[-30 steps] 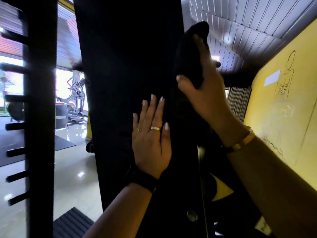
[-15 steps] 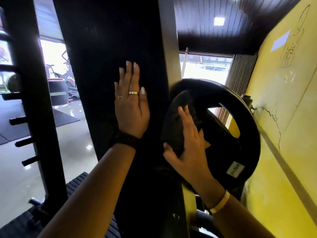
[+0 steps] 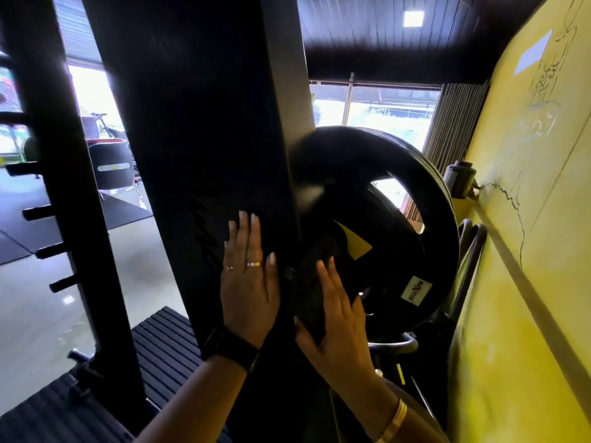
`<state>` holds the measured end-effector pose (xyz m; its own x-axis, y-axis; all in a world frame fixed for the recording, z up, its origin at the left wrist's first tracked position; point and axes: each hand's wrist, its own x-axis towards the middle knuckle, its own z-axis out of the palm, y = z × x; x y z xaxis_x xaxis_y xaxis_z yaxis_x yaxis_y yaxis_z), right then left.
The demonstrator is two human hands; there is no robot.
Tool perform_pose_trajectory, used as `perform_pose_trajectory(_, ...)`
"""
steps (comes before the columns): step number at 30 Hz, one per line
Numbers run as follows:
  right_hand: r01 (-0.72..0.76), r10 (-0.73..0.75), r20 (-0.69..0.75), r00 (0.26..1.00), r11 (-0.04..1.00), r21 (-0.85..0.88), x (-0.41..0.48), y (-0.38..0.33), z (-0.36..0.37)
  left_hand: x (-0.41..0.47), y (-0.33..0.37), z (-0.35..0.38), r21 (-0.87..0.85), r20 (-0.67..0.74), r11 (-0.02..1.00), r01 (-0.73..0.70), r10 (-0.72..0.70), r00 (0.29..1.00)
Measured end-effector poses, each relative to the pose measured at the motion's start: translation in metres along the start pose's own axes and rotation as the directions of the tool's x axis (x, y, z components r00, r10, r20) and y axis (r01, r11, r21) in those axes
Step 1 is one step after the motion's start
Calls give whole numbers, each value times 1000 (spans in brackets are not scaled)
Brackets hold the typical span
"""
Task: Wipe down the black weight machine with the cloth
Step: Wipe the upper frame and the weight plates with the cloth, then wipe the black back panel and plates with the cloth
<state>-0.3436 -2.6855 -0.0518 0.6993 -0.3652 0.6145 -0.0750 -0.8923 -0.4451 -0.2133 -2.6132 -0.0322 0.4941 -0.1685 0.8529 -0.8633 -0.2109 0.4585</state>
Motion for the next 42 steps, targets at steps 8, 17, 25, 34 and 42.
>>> perform_pose_trajectory(8,-99,99,66,993,995,-8,-59,1,-1,-70,4,-44,96,198,984,150,-167,966)
perform_pose_trajectory(17,-14,-49,451,891,991,133,-80,-31,-9,-105,4,-104,345,161,877,336,-407,899)
perform_pose_trajectory(25,129,-246,517,820,959,253,-92,-38,56,-159,-2,-176,650,110,693,312,-492,864)
perform_pose_trajectory(34,293,-329,455,828,944,150,-93,-74,116,-195,-13,-243,776,-29,488,399,-605,796)
perform_pose_trajectory(42,221,-342,533,774,934,279,-91,-119,150,-196,-44,-274,825,11,463,324,-587,810)
